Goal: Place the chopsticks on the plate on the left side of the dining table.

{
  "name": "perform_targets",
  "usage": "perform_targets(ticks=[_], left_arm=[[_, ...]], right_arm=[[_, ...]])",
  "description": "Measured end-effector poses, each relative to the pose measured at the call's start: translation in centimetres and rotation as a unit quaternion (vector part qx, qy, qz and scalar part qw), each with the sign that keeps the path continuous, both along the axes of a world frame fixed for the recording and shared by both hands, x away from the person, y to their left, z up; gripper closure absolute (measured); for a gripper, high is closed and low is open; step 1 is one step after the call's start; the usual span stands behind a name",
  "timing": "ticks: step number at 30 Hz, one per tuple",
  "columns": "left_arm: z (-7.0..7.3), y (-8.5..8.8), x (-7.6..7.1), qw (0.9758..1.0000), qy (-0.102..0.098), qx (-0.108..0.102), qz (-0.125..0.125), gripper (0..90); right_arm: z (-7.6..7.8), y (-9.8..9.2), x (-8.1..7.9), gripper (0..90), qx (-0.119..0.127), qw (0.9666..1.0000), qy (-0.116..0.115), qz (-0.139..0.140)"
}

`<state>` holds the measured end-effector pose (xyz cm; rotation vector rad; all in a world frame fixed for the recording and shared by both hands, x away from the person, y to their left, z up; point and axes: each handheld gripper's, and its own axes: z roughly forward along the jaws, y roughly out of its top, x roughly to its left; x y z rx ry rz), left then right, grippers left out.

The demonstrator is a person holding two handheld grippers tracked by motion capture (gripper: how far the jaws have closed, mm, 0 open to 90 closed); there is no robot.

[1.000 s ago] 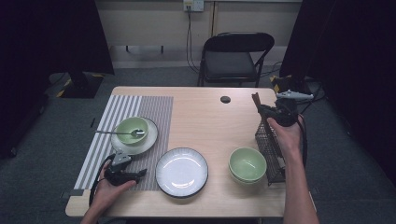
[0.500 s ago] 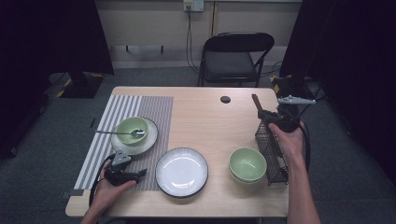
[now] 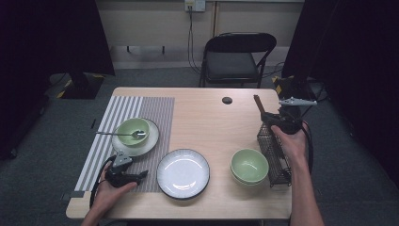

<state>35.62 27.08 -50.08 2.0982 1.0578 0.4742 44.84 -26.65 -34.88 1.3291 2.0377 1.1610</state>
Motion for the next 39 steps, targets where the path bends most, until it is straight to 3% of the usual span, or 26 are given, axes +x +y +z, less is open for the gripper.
perform_targets(ticks=[5,13,30,39], left_arm=[[0.0,0.0,0.0,1.0,0.0,0.0,0.0,20.2],[0.0,0.0,0.0,1.0,0.0,0.0,0.0,20.2],[0.0,0.0,0.0,1.0,0.0,0.0,0.0,20.2],[0.0,0.0,0.0,1.0,0.0,0.0,0.0,20.2]], right_arm=[[-0.5,0.1,0.0,78.7,-0.004,1.0,0.006,-0.004],[-0.4,0.0,0.0,80.5,-0.014,0.9998,-0.006,-0.016],[1.0,-1.2,-0.4,84.6,0.036,0.9975,-0.06,-0.012],[2.3,-1.1,-0.4,84.5,0.044,0.9959,-0.078,-0.006]])
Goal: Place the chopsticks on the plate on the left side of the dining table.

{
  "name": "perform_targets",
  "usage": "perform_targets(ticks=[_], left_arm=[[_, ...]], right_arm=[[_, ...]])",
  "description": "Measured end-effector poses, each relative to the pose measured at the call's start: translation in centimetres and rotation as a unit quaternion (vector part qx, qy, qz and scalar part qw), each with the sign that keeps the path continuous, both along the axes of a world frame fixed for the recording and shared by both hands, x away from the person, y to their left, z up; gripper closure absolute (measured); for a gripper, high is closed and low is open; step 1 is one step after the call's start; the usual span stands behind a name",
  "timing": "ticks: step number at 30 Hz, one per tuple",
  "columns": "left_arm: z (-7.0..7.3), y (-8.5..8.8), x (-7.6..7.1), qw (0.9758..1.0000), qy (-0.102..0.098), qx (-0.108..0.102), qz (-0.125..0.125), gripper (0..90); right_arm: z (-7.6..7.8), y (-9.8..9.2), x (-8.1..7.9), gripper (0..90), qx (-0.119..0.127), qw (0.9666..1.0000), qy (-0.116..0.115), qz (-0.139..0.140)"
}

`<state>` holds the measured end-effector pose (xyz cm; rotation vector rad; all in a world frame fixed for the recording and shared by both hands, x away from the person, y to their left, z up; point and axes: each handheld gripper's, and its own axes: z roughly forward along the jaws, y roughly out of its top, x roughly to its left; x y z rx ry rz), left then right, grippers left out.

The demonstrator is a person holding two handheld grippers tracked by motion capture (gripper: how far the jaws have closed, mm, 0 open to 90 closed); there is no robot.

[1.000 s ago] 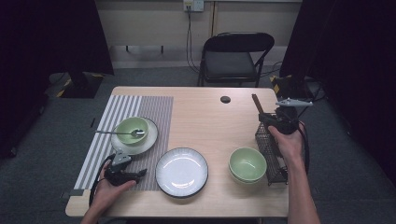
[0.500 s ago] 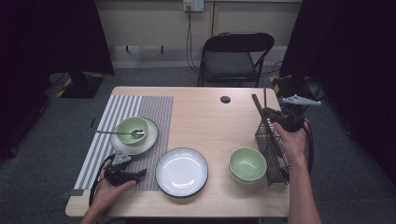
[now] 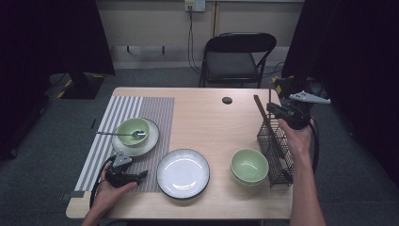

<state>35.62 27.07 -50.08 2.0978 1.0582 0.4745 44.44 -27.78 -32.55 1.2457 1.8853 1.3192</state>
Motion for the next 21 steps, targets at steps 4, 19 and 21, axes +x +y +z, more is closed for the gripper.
perform_targets(ticks=[4,19,21], left_arm=[[0.0,0.0,0.0,1.0,0.0,0.0,0.0,20.2],[0.0,0.0,0.0,1.0,0.0,0.0,0.0,20.2],[0.0,0.0,0.0,1.0,0.0,0.001,0.0,20.2]], right_arm=[[0.4,0.1,-0.1,84.6,0.007,0.9999,-0.01,0.004],[2.9,1.1,0.2,84.7,0.005,0.9989,-0.039,0.025],[3.1,1.2,0.3,84.7,0.004,0.9988,-0.04,0.028]])
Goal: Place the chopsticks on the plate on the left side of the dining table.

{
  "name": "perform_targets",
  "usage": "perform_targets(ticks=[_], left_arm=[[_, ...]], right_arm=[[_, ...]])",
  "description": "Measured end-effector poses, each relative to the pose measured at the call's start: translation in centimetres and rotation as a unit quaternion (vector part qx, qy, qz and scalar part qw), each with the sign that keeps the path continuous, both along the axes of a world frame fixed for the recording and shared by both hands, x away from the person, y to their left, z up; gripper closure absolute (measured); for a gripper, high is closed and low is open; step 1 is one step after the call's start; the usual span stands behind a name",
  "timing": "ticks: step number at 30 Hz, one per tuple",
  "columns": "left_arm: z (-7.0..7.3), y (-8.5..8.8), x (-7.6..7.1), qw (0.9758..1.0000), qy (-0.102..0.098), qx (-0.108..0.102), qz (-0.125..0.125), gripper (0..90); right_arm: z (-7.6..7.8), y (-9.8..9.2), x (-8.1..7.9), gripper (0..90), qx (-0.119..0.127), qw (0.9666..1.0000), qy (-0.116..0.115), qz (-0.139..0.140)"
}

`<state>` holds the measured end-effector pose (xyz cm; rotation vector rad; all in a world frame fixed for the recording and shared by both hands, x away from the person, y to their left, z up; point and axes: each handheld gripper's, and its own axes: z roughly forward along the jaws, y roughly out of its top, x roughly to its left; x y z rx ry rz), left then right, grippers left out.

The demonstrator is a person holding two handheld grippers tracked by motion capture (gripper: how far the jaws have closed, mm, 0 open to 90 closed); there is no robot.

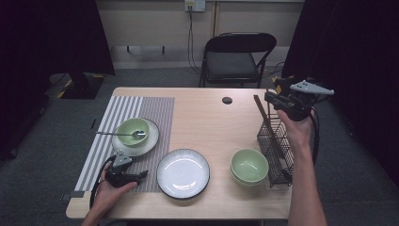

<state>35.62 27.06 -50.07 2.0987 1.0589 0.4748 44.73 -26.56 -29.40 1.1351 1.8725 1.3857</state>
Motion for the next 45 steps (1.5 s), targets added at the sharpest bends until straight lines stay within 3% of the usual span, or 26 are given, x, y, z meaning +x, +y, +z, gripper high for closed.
perform_targets(ticks=[18,22,25,29,45], left_arm=[[0.4,-0.1,0.0,0.9999,0.009,0.007,0.001,23.8],[0.6,0.1,0.0,0.9999,0.01,-0.003,0.0,25.1],[1.0,0.4,-0.1,0.9996,-0.002,-0.022,0.018,25.8],[1.3,0.9,0.0,0.9984,0.009,-0.05,0.023,26.6],[3.6,0.0,-0.1,0.9955,-0.012,-0.094,-0.011,30.3]], right_arm=[[1.9,1.7,-0.2,84.8,-0.007,0.9997,-0.019,0.011],[1.6,2.2,-0.1,84.8,-0.004,0.9997,-0.014,0.02],[1.2,2.7,0.0,84.8,-0.002,0.9996,-0.008,0.026],[0.6,3.3,0.1,84.8,0.003,0.9995,0.001,0.031],[0.1,6.4,0.0,84.7,0.029,0.9971,0.009,0.07]])
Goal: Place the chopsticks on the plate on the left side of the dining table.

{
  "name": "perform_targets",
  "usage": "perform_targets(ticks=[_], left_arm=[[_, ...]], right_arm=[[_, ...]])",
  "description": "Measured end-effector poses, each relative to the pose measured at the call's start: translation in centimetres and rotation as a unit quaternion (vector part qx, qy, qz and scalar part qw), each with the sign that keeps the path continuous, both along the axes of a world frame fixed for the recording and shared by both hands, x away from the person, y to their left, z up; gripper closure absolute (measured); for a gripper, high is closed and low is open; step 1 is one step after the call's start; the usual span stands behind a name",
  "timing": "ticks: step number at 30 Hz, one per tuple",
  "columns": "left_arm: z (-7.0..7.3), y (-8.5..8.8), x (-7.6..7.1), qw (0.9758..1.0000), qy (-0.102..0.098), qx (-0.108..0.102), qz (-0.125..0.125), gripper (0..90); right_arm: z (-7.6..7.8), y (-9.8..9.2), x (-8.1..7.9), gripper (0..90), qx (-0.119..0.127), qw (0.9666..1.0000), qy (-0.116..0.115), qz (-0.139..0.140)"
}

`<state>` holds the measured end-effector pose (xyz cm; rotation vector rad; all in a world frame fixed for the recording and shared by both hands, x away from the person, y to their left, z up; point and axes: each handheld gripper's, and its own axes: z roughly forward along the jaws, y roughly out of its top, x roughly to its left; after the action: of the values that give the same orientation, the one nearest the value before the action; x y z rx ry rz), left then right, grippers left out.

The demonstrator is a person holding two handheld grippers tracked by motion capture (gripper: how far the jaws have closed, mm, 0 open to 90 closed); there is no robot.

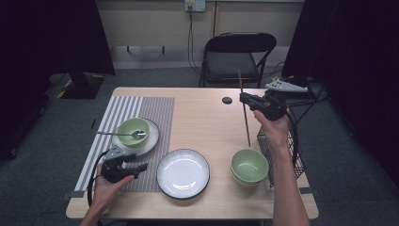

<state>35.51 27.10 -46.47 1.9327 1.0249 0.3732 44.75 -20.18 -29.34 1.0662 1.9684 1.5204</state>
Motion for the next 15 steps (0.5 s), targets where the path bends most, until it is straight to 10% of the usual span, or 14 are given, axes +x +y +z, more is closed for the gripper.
perform_targets(ticks=[15], left_arm=[[2.5,-1.9,0.5,0.9976,-0.028,-0.046,-0.044,30.2]], right_arm=[[0.4,4.7,-0.9,84.7,0.007,0.9984,-0.005,0.055]])
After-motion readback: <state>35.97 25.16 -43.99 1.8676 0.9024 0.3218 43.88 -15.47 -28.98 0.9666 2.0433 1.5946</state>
